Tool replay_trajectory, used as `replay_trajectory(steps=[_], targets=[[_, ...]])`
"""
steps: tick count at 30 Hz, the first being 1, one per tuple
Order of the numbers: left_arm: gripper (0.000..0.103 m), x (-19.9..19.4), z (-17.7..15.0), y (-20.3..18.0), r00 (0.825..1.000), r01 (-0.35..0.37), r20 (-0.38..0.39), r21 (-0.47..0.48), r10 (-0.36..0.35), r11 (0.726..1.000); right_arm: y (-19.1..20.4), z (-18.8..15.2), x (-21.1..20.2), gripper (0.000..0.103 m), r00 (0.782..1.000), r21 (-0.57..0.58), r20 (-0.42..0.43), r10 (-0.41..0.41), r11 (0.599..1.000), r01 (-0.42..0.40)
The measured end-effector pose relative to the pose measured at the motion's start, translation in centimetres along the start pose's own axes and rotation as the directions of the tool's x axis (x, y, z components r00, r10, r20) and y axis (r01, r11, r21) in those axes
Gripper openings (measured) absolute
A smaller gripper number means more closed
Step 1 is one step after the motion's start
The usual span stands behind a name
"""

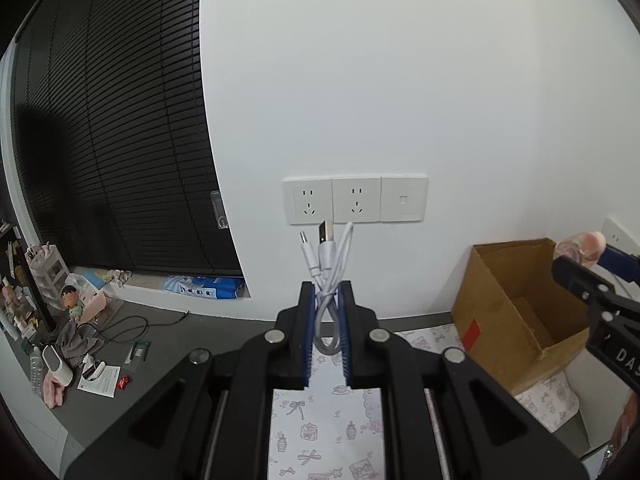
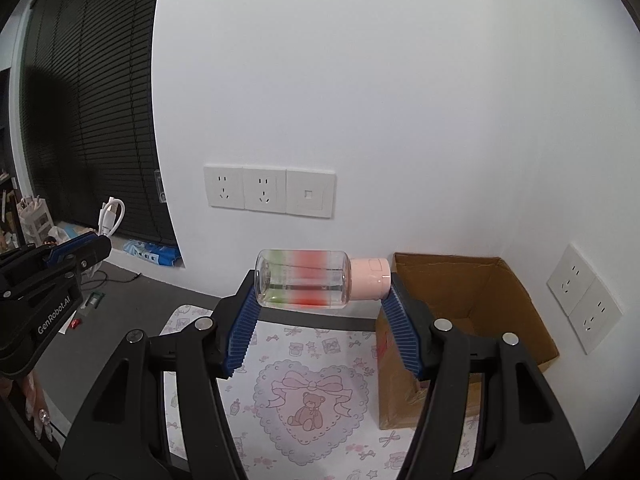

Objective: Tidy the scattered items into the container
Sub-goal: 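Lift and carry the glass bottle and white cable with both tools over the box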

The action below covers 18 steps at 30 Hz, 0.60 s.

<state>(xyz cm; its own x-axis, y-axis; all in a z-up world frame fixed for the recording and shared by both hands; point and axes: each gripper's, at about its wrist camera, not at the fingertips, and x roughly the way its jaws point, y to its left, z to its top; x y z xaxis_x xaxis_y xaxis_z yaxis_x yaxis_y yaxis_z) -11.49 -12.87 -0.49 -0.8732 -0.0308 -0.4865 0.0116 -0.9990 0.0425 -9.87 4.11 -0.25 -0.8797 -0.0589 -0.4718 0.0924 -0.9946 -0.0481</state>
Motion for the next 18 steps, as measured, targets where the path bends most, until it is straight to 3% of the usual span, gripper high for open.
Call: replay_trajectory(steps=[10,18], targets=[[0.011,-0.4,0.3,-7.0,0.999,-0.047,-0.003,-0.038,0.047,0.998,-7.6,-0.4,0.0,0.062,0.999,-0.033,-0.002,0.043,0.999,-0.043],[0.011,1.1,1.3,-12.0,0.999,0.024,-0.023,0.017,-0.024,1.0,-13.3,0.3,1.6,0.062,1.0,0.005,-0.028,-0.011,1.0,0.011]])
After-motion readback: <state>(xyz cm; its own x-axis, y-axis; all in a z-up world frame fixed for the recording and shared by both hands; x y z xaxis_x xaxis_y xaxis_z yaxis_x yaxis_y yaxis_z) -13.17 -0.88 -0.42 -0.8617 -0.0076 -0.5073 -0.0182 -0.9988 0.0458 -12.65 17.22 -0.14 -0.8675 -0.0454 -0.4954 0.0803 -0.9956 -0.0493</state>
